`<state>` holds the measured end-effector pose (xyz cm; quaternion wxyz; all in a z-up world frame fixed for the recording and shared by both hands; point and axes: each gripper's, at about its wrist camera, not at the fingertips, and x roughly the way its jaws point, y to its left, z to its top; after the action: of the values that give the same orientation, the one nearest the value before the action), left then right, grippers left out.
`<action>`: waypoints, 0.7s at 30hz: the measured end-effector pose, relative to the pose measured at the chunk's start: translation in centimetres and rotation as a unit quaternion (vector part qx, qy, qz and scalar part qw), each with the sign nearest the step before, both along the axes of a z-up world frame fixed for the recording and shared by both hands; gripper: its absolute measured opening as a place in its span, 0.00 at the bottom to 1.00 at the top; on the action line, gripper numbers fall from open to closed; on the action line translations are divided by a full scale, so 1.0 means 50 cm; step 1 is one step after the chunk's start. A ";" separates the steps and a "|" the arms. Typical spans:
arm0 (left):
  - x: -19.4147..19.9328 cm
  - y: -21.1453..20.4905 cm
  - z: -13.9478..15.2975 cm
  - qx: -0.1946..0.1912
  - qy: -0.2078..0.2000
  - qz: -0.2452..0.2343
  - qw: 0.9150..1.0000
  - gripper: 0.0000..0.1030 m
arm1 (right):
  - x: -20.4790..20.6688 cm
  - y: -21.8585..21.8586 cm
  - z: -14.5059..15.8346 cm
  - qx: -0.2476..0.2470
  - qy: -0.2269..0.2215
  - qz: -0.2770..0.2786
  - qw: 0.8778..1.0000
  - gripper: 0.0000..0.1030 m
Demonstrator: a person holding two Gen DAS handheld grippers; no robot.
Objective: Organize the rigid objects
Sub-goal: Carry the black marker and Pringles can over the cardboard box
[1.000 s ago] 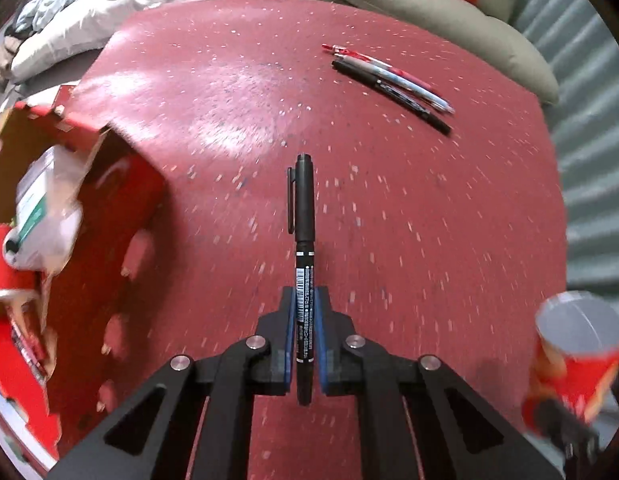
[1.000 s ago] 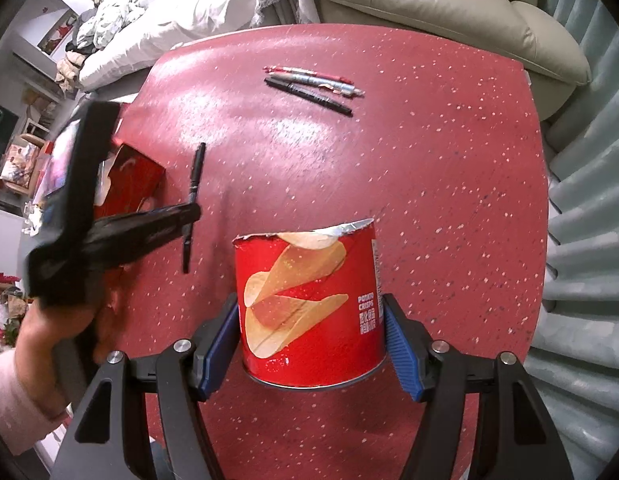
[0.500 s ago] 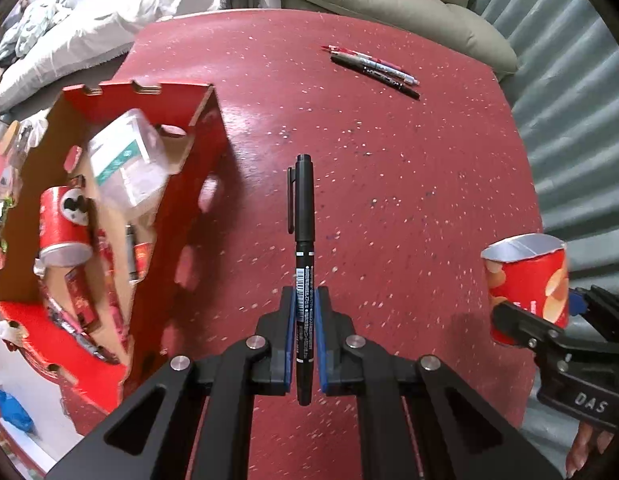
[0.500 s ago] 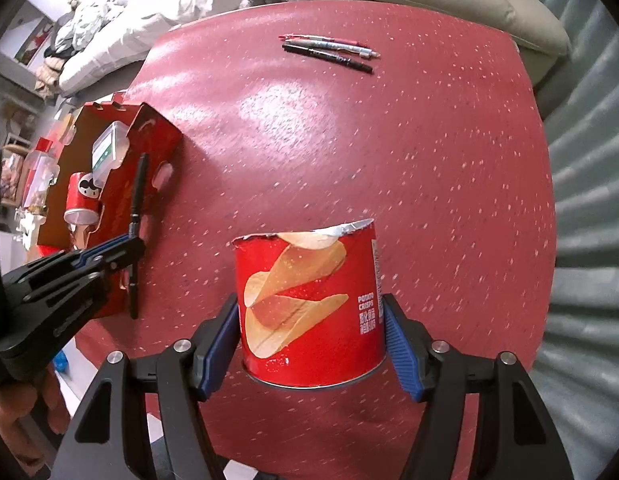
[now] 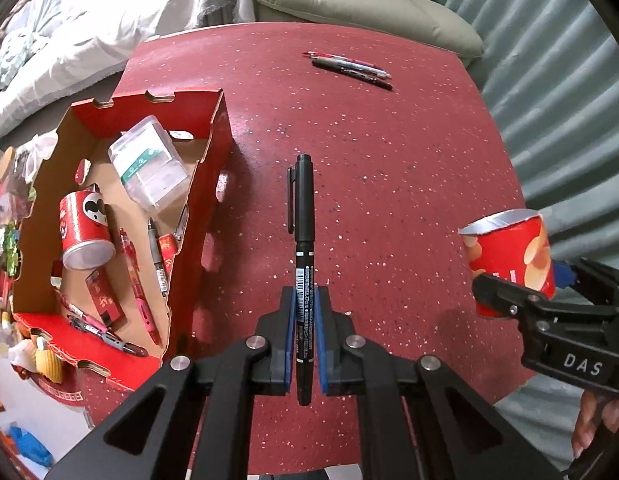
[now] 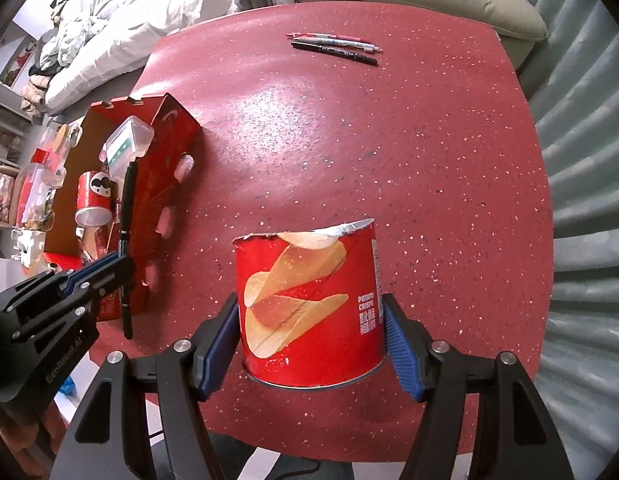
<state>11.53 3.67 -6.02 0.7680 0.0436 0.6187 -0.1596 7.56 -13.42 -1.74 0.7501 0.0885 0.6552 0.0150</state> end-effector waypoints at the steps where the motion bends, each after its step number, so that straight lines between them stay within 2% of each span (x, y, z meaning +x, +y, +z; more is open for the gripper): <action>1: -0.001 0.000 0.001 -0.001 0.000 -0.003 1.000 0.09 | -0.002 0.001 0.002 -0.001 0.000 -0.001 1.000 0.66; 9: 0.000 -0.002 0.007 -0.007 -0.003 -0.011 1.000 0.09 | -0.013 0.006 0.010 -0.009 0.003 -0.007 1.000 0.66; 21: -0.004 0.017 0.025 -0.030 -0.017 -0.004 0.999 0.09 | -0.009 0.031 0.027 -0.024 0.001 0.012 1.000 0.66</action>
<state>11.31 4.50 -4.79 0.7785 0.0256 0.6006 -0.1803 7.11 -11.89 -0.40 0.7512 0.0627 0.6570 0.0078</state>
